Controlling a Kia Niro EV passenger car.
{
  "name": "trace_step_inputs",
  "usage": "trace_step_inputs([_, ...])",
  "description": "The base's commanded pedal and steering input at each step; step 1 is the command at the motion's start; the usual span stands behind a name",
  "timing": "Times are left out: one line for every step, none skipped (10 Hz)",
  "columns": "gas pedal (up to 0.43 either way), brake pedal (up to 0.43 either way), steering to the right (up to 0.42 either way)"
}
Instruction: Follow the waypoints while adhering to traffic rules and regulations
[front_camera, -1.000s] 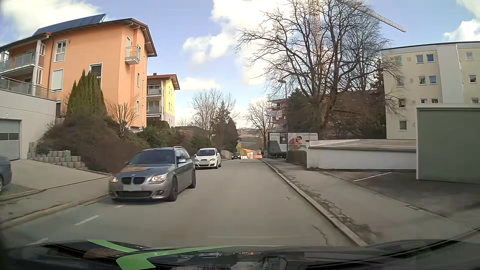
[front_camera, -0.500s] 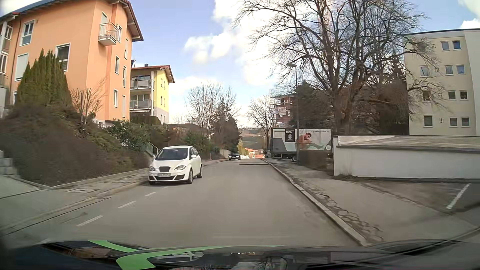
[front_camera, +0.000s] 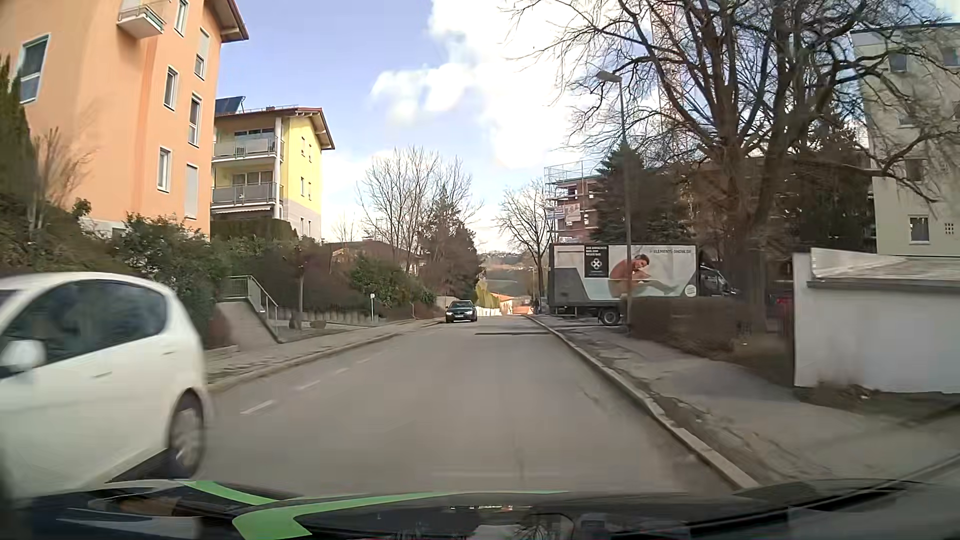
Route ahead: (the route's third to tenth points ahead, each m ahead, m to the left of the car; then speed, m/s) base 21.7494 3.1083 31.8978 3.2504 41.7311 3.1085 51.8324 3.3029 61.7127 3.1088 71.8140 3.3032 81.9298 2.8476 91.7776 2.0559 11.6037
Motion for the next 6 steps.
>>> trace_step_inputs([0.0, 0.335, -0.003])
trace_step_inputs([0.0, 0.384, -0.003])
trace_step_inputs([0.0, 0.39, -0.001])
trace_step_inputs([0.0, 0.384, 0.0])
trace_step_inputs([0.0, 0.384, 0.0])
trace_step_inputs([0.0, 0.384, 0.0])
